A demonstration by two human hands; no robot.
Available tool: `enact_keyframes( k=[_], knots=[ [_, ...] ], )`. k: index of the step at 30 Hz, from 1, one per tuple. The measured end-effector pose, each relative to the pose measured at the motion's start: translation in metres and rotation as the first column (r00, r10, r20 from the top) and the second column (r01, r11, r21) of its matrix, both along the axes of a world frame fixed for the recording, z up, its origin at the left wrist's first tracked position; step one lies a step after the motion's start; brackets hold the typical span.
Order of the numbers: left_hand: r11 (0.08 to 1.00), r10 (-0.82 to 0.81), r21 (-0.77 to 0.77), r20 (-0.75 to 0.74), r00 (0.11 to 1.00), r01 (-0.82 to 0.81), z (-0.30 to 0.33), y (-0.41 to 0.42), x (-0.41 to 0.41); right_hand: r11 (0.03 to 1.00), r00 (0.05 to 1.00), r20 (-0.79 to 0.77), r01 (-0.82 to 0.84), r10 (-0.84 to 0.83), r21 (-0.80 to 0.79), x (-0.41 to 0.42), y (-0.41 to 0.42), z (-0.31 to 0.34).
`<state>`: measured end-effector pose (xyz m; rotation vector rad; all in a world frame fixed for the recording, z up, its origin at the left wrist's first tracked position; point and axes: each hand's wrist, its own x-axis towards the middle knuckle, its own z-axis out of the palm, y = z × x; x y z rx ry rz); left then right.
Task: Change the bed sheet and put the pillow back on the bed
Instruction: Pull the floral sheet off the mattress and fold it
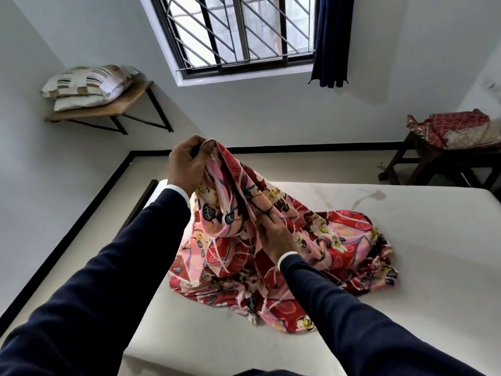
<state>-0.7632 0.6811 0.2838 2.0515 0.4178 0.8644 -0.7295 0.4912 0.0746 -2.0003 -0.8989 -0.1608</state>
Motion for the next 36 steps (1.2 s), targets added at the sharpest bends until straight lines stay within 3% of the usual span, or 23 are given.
enact_keyframes(
  k=[3, 8, 10, 16, 21, 24, 28, 32, 36],
  knots=[
    [1.000, -0.015, 0.006, 0.000, 1.000, 0.015, -0.001, 0.008, -0.001, 1.000, 0.997, -0.071, 0.027, -0.026, 0.006, 0.001, 0.010, -0.007],
    [0.999, -0.039, -0.020, 0.020, 0.999, 0.039, 0.003, 0.010, 0.002, 0.998, 0.906, -0.418, 0.061, -0.066, -0.025, -0.004, 0.023, -0.013],
    [0.999, -0.044, -0.027, 0.038, 0.998, 0.045, 0.007, 0.011, 0.003, 0.996, 0.879, -0.469, 0.083, -0.083, -0.022, -0.004, 0.029, -0.013],
    [0.997, -0.057, -0.046, 0.072, 0.996, 0.061, 0.017, 0.011, 0.004, 0.994, 0.866, -0.488, 0.081, -0.106, -0.073, 0.004, 0.044, -0.011],
    [0.996, -0.066, -0.058, 0.086, 0.994, 0.072, 0.016, 0.015, 0.006, 0.967, 0.921, -0.310, 0.189, -0.236, -0.173, 0.006, 0.058, -0.003],
    [0.996, -0.073, -0.043, 0.087, 0.993, 0.077, 0.015, 0.015, 0.006, 0.948, 0.905, -0.313, 0.224, -0.289, -0.228, 0.009, 0.065, -0.002],
    [1.000, 0.013, -0.013, 0.047, 0.999, -0.012, 0.008, 0.033, 0.004, 0.981, 0.874, -0.446, 0.183, -0.191, -0.061, 0.016, 0.052, -0.002],
    [0.985, 0.173, 0.031, -0.060, 0.983, -0.172, -0.009, 0.062, -0.004, 0.997, 0.825, -0.565, 0.024, 0.022, 0.073, 0.037, -0.001, -0.004],
    [0.977, 0.207, -0.021, -0.186, 0.961, -0.214, -0.043, 0.085, -0.010, 0.998, 0.799, -0.599, -0.008, 0.046, 0.065, 0.066, -0.056, 0.011]
  ],
)
